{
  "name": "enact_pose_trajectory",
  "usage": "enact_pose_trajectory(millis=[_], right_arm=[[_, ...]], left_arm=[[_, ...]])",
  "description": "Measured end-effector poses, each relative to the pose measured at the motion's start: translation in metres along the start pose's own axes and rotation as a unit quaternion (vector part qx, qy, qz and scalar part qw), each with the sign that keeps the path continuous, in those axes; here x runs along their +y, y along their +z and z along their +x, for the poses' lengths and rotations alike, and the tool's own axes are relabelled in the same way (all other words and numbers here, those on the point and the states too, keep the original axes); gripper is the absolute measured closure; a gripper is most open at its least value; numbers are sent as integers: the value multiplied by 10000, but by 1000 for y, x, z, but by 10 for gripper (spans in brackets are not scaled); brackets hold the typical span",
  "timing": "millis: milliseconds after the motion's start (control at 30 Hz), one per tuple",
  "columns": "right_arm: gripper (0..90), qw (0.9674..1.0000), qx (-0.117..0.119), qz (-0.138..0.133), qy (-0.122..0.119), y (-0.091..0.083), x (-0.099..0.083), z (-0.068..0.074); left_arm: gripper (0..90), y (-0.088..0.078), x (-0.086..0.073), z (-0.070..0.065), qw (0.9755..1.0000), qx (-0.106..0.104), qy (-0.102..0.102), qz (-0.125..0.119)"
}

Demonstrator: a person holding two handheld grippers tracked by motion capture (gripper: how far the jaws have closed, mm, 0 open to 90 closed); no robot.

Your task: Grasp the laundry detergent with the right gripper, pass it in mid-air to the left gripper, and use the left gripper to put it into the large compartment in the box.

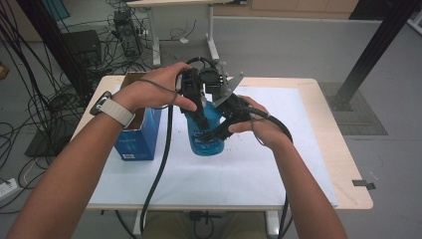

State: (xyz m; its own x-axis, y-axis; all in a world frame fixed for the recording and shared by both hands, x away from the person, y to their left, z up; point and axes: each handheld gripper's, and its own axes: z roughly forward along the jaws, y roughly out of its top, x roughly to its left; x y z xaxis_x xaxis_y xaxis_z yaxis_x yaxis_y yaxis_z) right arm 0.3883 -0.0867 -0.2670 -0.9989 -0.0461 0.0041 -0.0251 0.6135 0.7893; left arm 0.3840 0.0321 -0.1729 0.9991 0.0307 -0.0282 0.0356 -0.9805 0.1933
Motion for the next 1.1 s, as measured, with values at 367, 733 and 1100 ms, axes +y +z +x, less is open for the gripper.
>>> enact_pose_trajectory(millis=[367, 733, 1100], right_arm=[[433, 10000, 1, 2, -50, -1, 1, 0], [176, 9961, -217, 722, 463, -32, -26, 2], [69, 9797, -703, 1508, 1116, -79, -49, 5]], left_arm=[[376, -2, 0, -2, 10000, 35, -21, -23], [376, -12, -1, -5, 9998, 162, -120, 66], [376, -22, -3, -7, 9971, 420, -638, 50]])
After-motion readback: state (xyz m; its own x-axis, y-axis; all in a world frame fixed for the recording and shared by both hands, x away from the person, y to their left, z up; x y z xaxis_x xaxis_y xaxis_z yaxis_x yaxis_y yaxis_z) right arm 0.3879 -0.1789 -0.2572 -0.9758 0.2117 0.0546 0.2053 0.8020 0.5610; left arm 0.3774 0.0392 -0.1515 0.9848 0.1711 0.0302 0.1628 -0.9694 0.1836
